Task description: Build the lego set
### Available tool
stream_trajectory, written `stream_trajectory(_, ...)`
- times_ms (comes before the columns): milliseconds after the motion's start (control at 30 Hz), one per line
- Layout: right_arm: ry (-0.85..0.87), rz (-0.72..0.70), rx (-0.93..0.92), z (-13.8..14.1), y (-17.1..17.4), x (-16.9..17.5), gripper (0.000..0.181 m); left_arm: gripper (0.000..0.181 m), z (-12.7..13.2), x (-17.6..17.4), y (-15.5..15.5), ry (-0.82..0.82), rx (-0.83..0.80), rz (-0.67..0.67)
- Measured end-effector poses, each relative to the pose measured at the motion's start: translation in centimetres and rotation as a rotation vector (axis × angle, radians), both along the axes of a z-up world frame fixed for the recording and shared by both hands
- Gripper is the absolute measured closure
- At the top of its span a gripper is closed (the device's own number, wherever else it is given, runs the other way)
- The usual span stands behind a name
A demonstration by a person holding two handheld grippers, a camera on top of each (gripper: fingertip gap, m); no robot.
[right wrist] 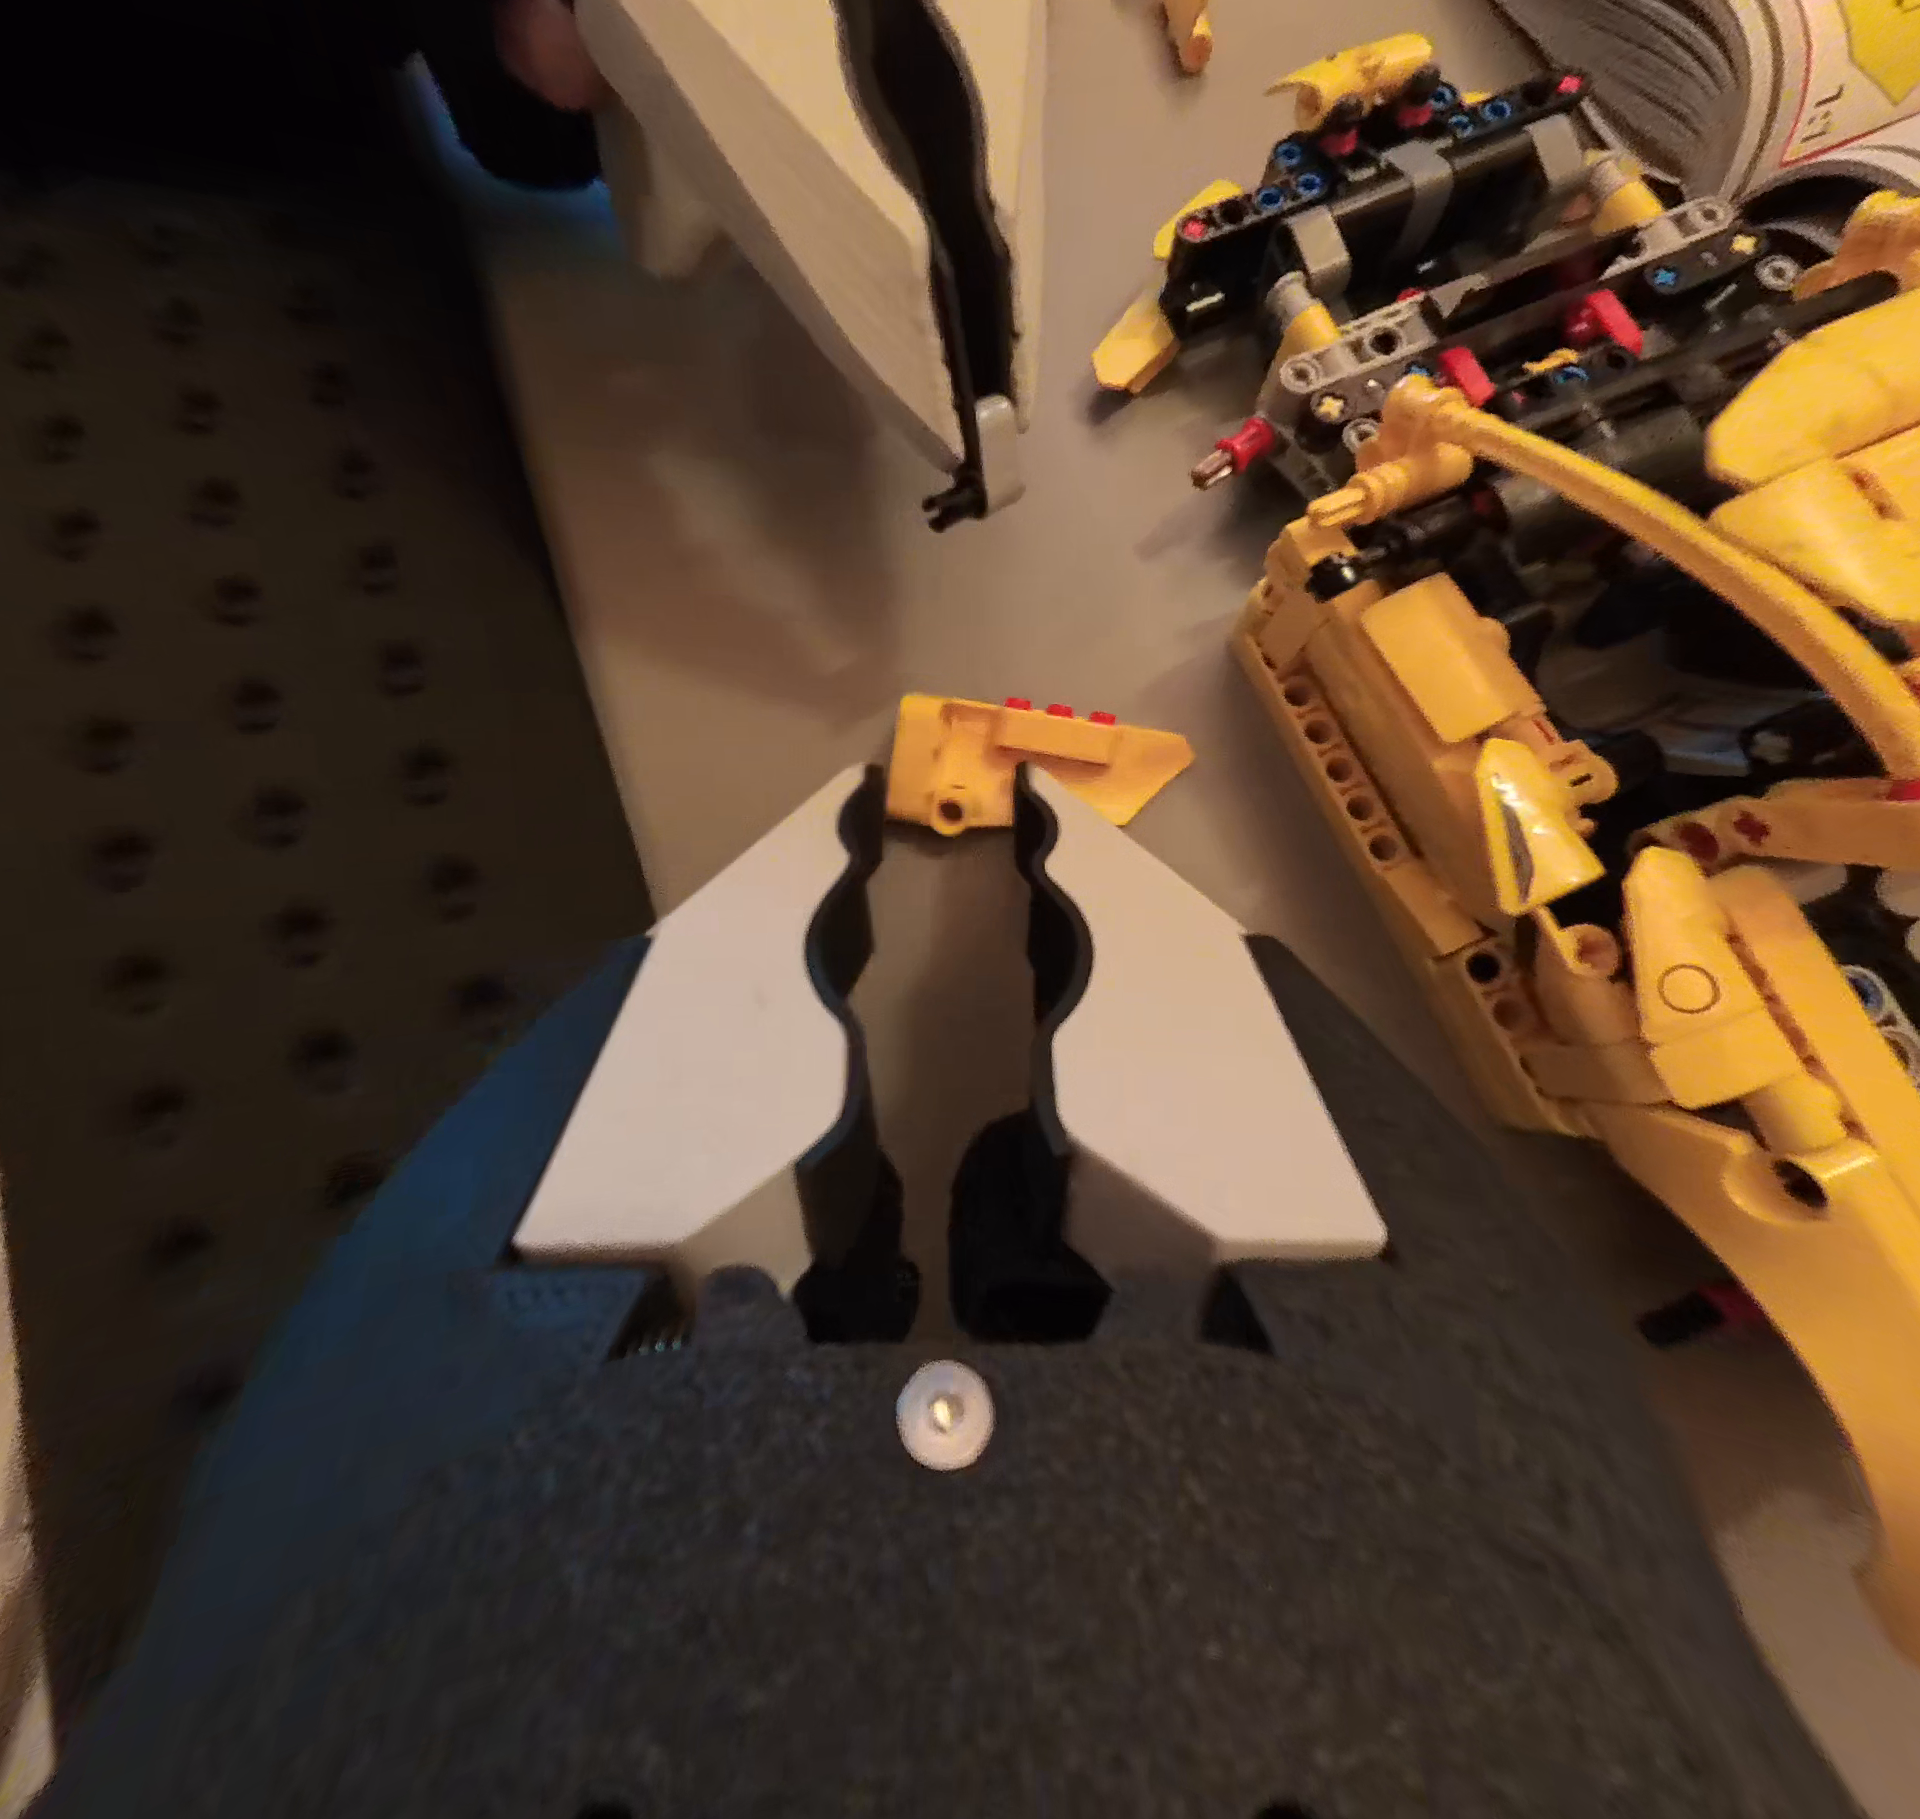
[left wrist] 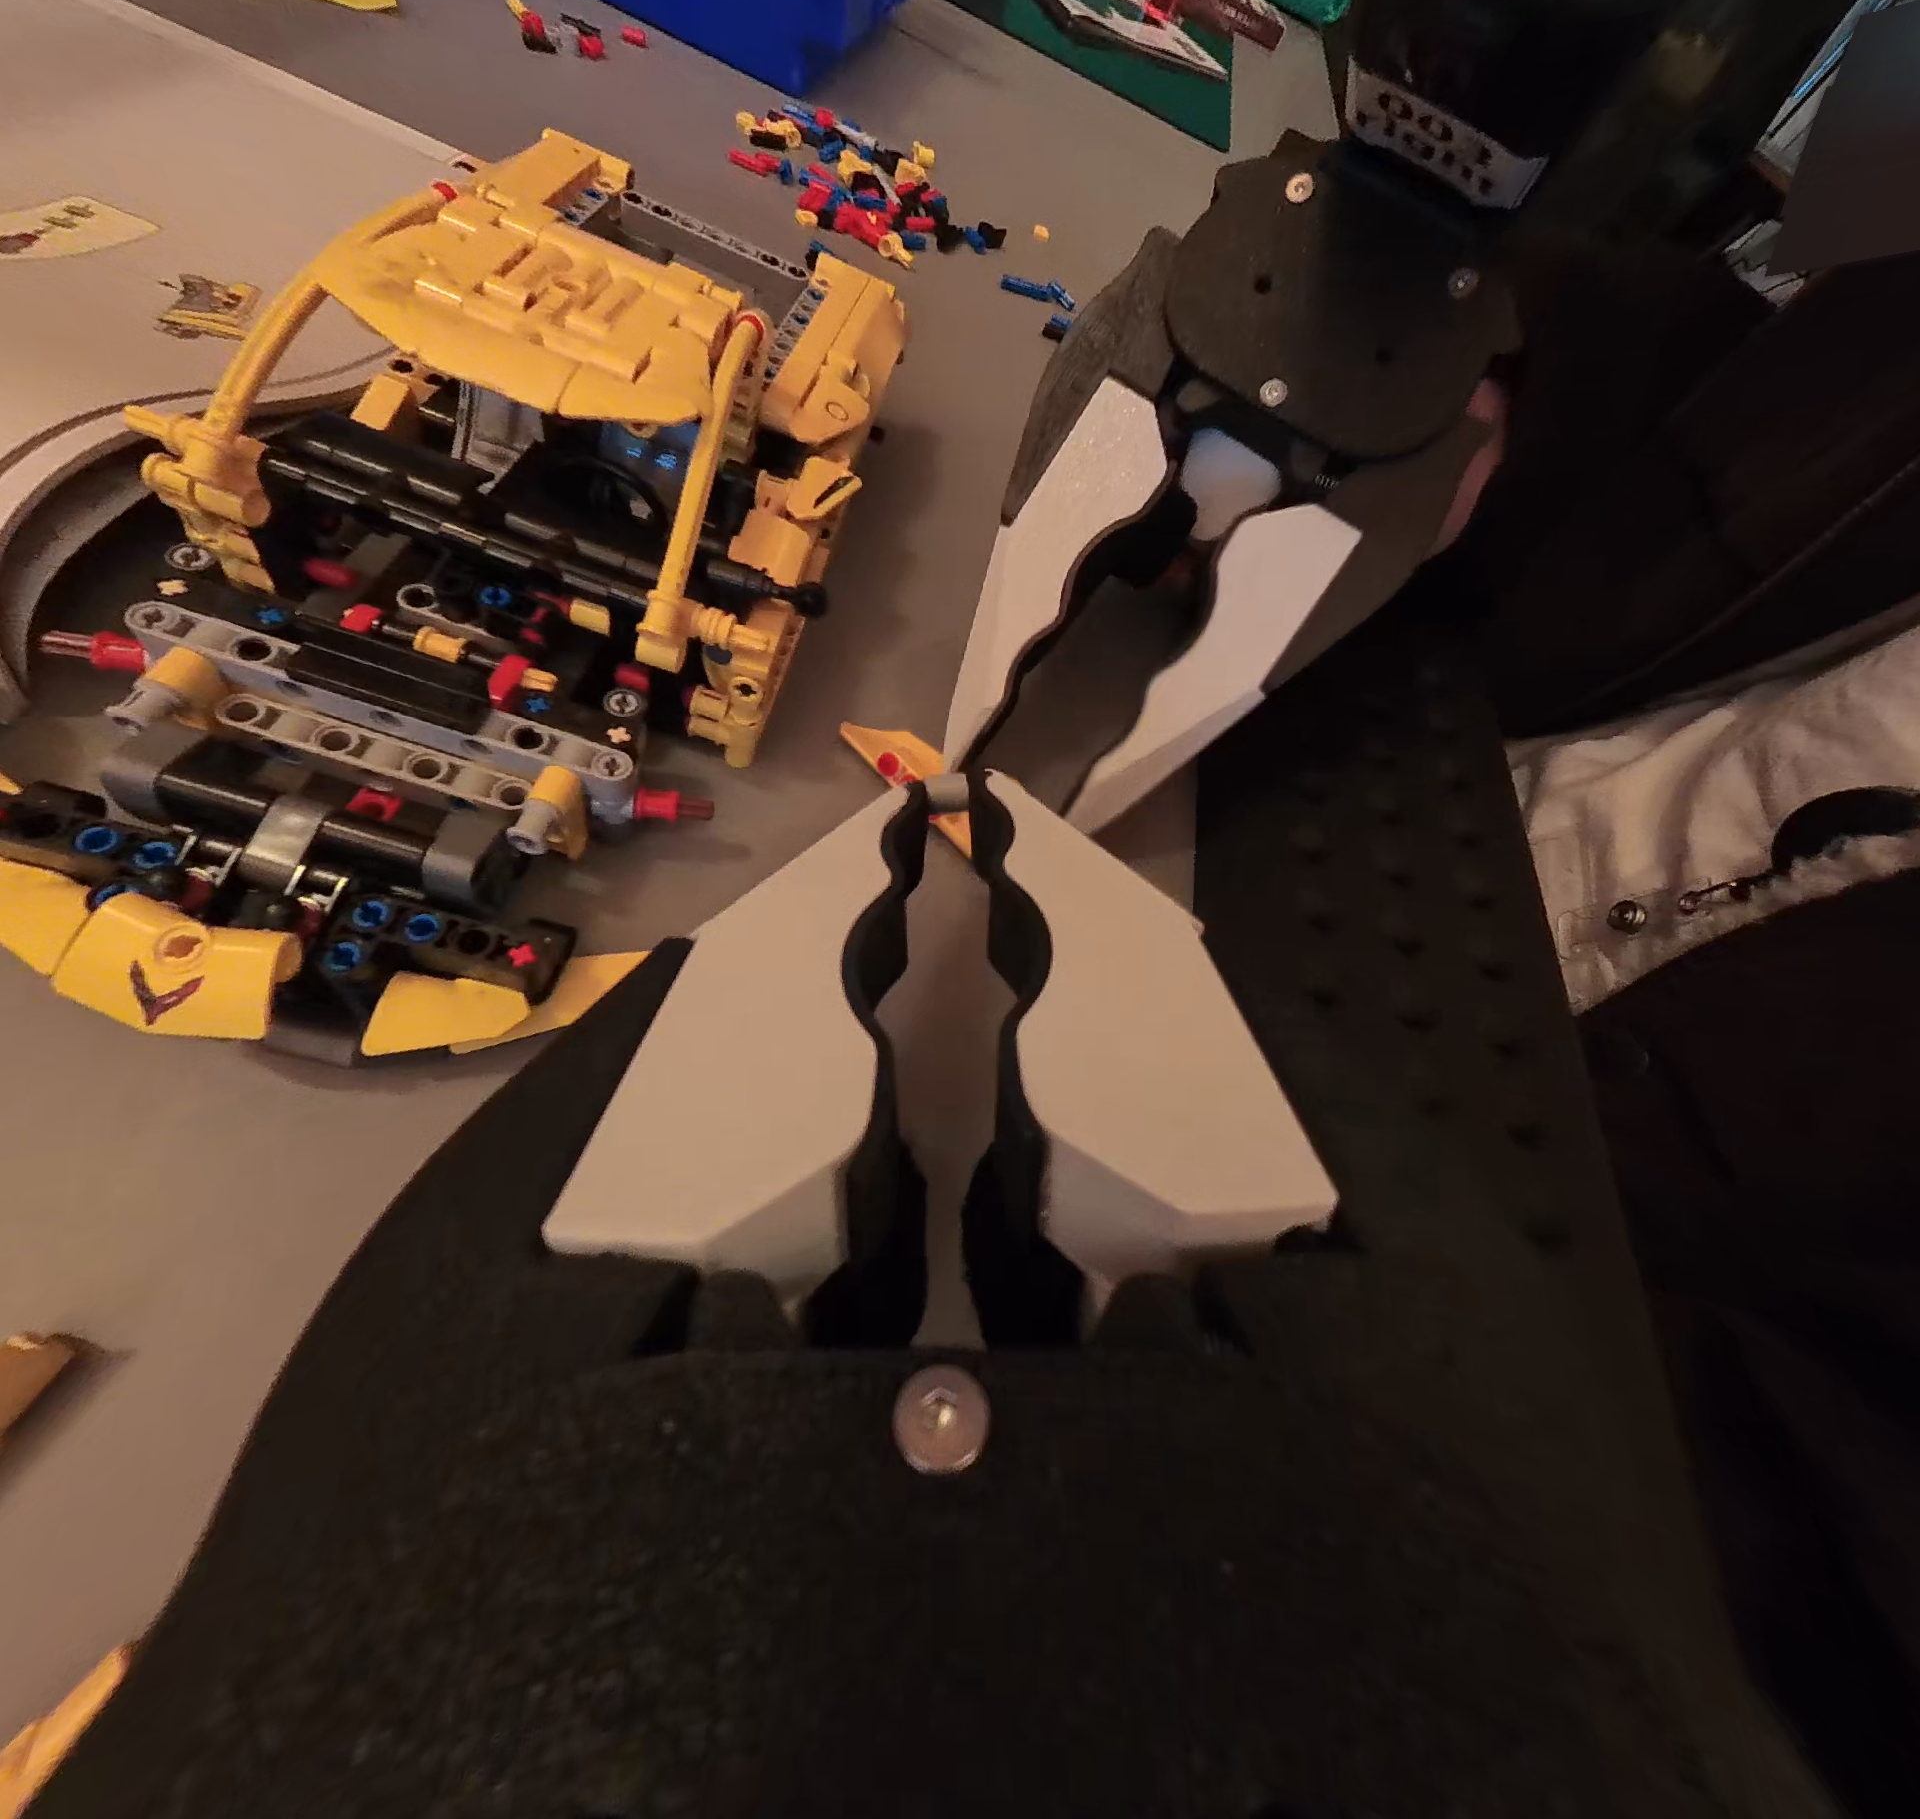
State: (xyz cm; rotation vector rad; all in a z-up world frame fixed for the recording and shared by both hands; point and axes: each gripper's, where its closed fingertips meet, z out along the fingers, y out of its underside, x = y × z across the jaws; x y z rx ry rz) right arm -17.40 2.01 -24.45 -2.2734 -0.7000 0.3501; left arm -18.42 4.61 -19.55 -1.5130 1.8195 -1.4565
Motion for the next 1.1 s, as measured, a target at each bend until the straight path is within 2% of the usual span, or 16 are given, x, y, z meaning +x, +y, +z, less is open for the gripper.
stream_trajectory(133,0.085,0.051,-0.051,0.2,-0.4,-0.3,0.164,0.174,-0.4,0.2,-0.4,0.005,0.029,-0.015)
stream_trajectory(267,0.388,0.169,-0.177,2.3,-1.5,-1.7,0.166,0.174,-0.1,0.2,-1.0,-0.001,0.000,-0.042)
stream_trajectory(367,0.525,0.265,-0.191,4.1,-2.3,-2.4,0.167,0.174,0.4,0.1,-1.6,-0.019,-0.021,-0.064)
stream_trajectory(600,0.514,0.300,-0.198,3.9,-2.5,-2.8,0.169,0.174,0.5,-0.5,-3.9,-0.007,-0.052,-0.177)
stream_trajectory(667,0.530,0.316,-0.186,4.4,-2.8,-2.8,0.171,0.174,-0.5,-0.4,-3.6,0.025,-0.007,-0.156)
stream_trajectory(800,0.512,0.338,-0.167,4.4,-3.0,-3.0,0.173,0.174,-0.2,-0.4,-4.2,0.017,-0.040,-0.182)
stream_trajectory(1000,0.403,0.324,-0.189,2.6,-3.4,-2.5,0.174,0.174,-1.5,-0.6,-4.8,0.071,-0.020,-0.207)
stream_trajectory(1100,0.341,0.302,-0.178,2.2,-3.4,-2.0,0.168,0.174,-1.6,-0.5,-4.7,0.082,-0.030,-0.204)
